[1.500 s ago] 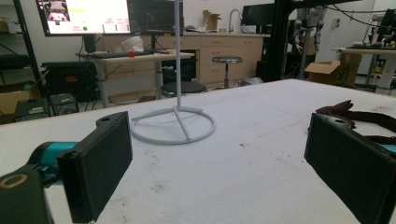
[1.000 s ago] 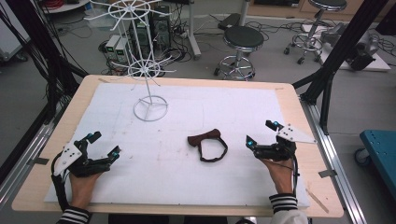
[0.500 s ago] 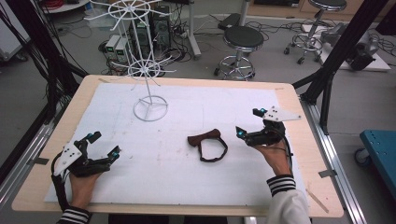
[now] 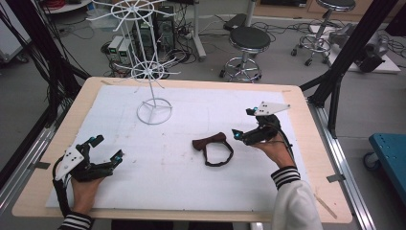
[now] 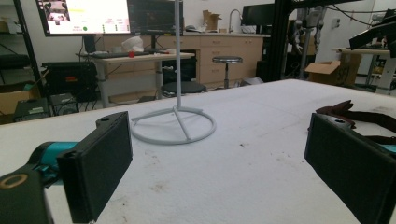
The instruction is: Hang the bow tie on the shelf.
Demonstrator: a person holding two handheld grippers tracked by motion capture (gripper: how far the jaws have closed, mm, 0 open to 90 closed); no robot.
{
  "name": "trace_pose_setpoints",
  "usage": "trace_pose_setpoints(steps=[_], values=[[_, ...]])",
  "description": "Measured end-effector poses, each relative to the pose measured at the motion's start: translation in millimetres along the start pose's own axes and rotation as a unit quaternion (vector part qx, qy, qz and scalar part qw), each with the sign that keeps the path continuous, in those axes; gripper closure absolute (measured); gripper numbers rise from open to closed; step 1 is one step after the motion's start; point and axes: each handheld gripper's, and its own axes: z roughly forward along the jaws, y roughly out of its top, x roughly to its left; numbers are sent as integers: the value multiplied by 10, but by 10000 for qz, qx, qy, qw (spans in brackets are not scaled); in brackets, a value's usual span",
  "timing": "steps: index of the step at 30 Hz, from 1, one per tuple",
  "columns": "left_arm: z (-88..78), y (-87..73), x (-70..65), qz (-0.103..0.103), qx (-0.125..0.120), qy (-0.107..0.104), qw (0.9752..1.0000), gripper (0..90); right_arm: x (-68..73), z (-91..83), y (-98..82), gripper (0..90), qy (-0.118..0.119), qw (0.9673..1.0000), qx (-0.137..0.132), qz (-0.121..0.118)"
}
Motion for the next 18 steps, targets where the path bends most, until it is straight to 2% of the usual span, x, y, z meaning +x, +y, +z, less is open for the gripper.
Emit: trace_pose_setpoints(steps=[2, 5, 6, 7, 11, 15, 18], values=[[0, 0, 0, 3, 0, 4, 10000, 81, -2, 24, 17, 8, 53, 10000, 45, -62], [0, -1, -3, 0, -1, 7, 10000, 81, 9, 124, 62, 8, 332, 9990, 241, -191], [0, -1, -3, -1, -3, 2, 10000, 81, 12, 154, 70, 8, 404, 9981, 402, -217], [0, -1, -3, 1, -1, 4, 10000, 81, 12, 154, 70, 8, 404, 9981, 402, -217], [1, -1, -3, 4, -3, 7, 10000, 81, 43, 299, 129, 8, 626, 9931, 837, -528], [1, 0, -4, 18, -1, 6, 10000, 81, 49, 389, 137, 8, 741, 9908, 966, -596], [1, 0, -5, 21, 0, 5, 10000, 81, 52, 480, 139, 8, 793, 9872, 1182, -718]])
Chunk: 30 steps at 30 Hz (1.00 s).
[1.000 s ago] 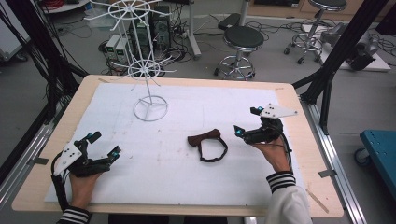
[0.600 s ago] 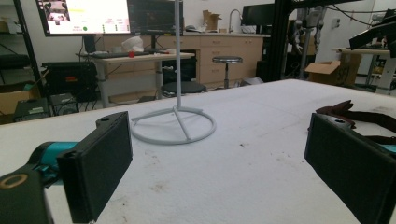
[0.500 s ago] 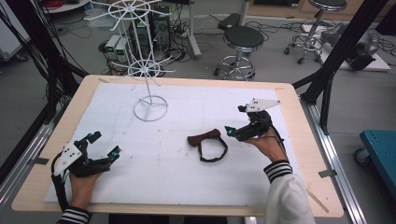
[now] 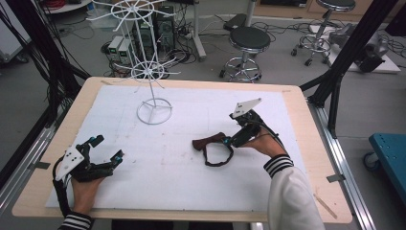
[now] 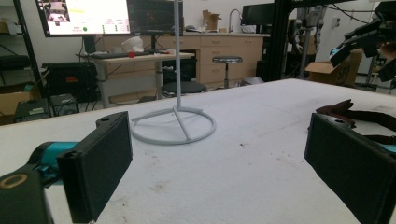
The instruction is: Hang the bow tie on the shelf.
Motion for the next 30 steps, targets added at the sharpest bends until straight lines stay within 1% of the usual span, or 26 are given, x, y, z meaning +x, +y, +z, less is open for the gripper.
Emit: trace_pose_setpoints(steps=[1, 2, 3, 4, 6, 7, 8, 9, 10, 12, 13, 15, 18, 21, 24, 25, 26, 28, 30], values=[[0, 0, 0, 3, 1, -1, 10000, 81, -6, 29, 10, 8, 43, 10000, 67, -3], [0, 0, 0, 3, 2, 0, 10000, 81, -13, 82, 37, 8, 73, 9996, 225, -122], [0, 0, 0, 2, -1, -3, 10000, 81, -14, 107, 52, 8, 105, 9995, 278, -142], [0, 0, 0, 1, 2, 1, 10000, 81, -14, 107, 52, 8, 105, 9995, 278, -142], [0, 0, 0, 1, 1, 0, 10000, 81, -21, 152, 54, 13, 180, 9992, 281, -206], [0, 0, 0, 2, 1, 0, 10000, 81, -21, 178, 47, 13, 190, 9990, 341, -226], [0, 0, 0, 1, 0, 0, 10000, 81, -19, 222, 28, 13, 204, 9980, 532, -269], [0, 0, 1, -1, -1, 1, 10000, 81, -19, 242, 21, 13, 218, 9975, 600, -300], [0, 0, 1, -4, -3, 4, 10000, 81, -19, 242, 21, 13, 218, 9975, 600, -300], [0, 0, 0, -4, -1, 8, 10000, 81, -12, 273, 16, 13, 287, 9963, 710, -385], [0, 0, 0, 0, 1, 7, 10000, 81, -9, 290, 15, 14, 272, 9960, 724, -445], [0, 0, -2, -2, 0, 9, 10000, 81, -8, 323, 11, 61, 247, 9953, 813, -459], [0, 0, -4, -2, -3, 8, 10000, 81, -13, 336, 8, 61, 220, 9952, 843, -445], [0, 0, -4, -3, 1, 16, 10000, 81, -18, 357, 0, 61, 259, 9948, 902, -399], [0, 1, -5, 9, 1, 15, 10000, 81, -12, 392, -9, 64, 241, 9936, 1017, -423], [1, 1, -5, 10, 1, 16, 10000, 81, -9, 408, -8, 155, 258, 9925, 1097, -468], [0, 1, -5, 10, 1, 15, 10000, 81, -10, 411, -3, 199, 275, 9918, 1126, -529], [1, 1, -5, 9, 0, 14, 10000, 81, -12, 421, -3, 203, 290, 9916, 1130, -564], [0, 1, -5, 12, 1, 14, 10000, 81, -5, 437, -6, 206, 250, 9911, 1202, -509]])
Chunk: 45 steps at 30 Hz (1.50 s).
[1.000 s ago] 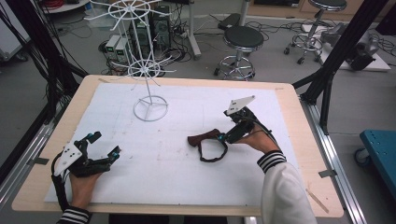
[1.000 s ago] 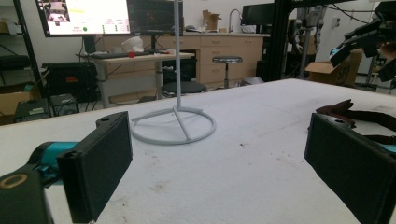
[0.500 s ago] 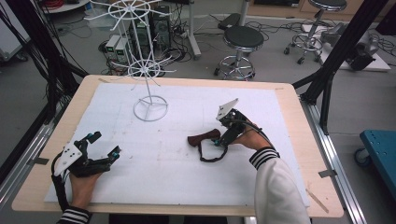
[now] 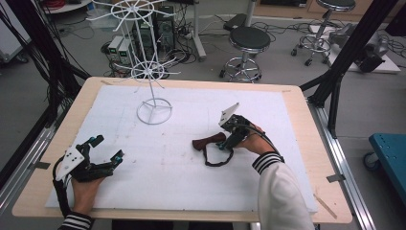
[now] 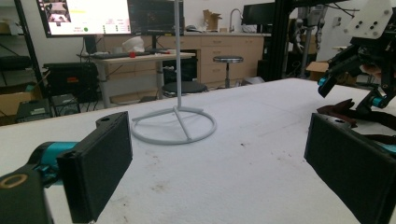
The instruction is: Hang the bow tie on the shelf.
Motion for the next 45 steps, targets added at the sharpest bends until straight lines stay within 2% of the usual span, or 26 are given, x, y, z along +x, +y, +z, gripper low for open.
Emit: trace_pose_setpoints(steps=[1, 6, 8, 11, 14, 17, 33, 37, 39, 42, 45], values=[[0, 0, 0, 0, -1, 3, 10000, 81, -10, 19, -2, 239, 8, 10000, 50, -59], [1, 0, -2, 4, -3, 11, 10000, 81, -12, 34, -1, 361, -36, 9999, 101, -41], [-1, 0, 0, 15, 7, 7, 10000, 81, -12, 40, -2, 372, -53, 9999, 122, -47], [-1, 0, 0, 16, 8, 6, 10000, 81, -11, 60, -5, 485, -41, 9998, 174, -42], [0, 0, -2, 23, 5, 13, 10000, 81, -7, 63, -1, 649, 35, 9997, 227, -90], [0, 0, -3, 39, 3, 9, 10000, 81, -4, 66, 15, 769, -13, 9994, 315, -156], [2, 1, -17, 85, -2, 19, 10000, 81, 9, 42, 31, 784, 73, 9997, 203, -119], [0, 1, -3, 40, 1, 23, 10000, 81, 33, 16, 52, 783, 59, 9997, 196, -111], [-1, 3, 0, -31, 2, 7, 10000, 81, 41, -2, 60, 783, 64, 9998, 149, -69], [0, 7, 0, -24, 30, -15, 10000, 81, 47, -34, 66, 783, 80, 10000, 54, -14], [14, 24, 1, 13, 186, -71, 9998, 81, 45, -68, 78, 784, 122, 9999, -102, -19]])
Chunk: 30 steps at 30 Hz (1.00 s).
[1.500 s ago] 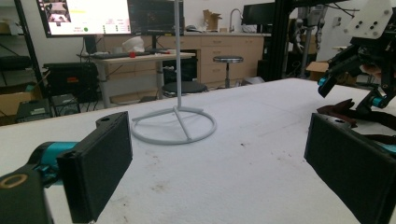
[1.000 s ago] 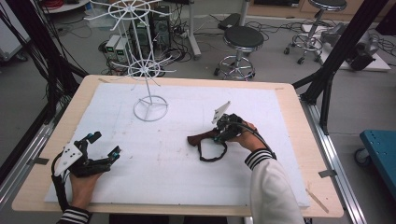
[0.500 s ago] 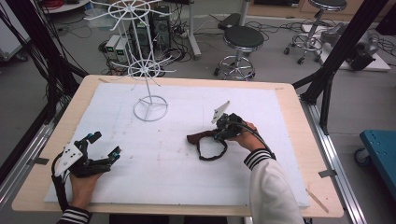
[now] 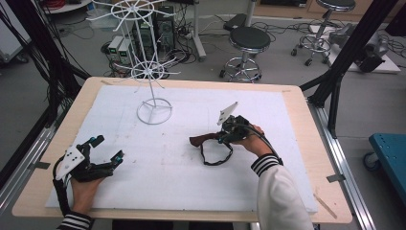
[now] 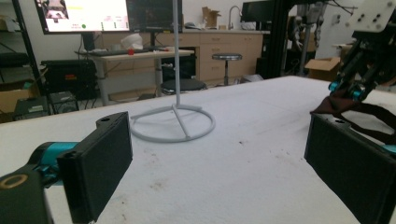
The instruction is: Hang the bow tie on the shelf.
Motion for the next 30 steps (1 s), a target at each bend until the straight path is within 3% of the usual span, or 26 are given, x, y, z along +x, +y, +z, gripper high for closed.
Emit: trace_pose_setpoints(steps=[6, 14, 22, 30], values=[[37, 107, 34, 45, 155, -166, 9997, 81, 30, -87, 27, 780, 58, 9996, -231, 124], [157, 293, 52, 77, 406, -558, 9976, 81, 105, -200, 76, 777, 60, 9987, -478, 138], [288, 497, 17, 350, 669, -918, 9929, 81, 164, -278, 145, 773, 165, 9963, -835, 149], [450, 678, -80, 628, 849, -1337, 9854, 81, 207, -327, 203, 772, 243, 9938, -1080, 136]])
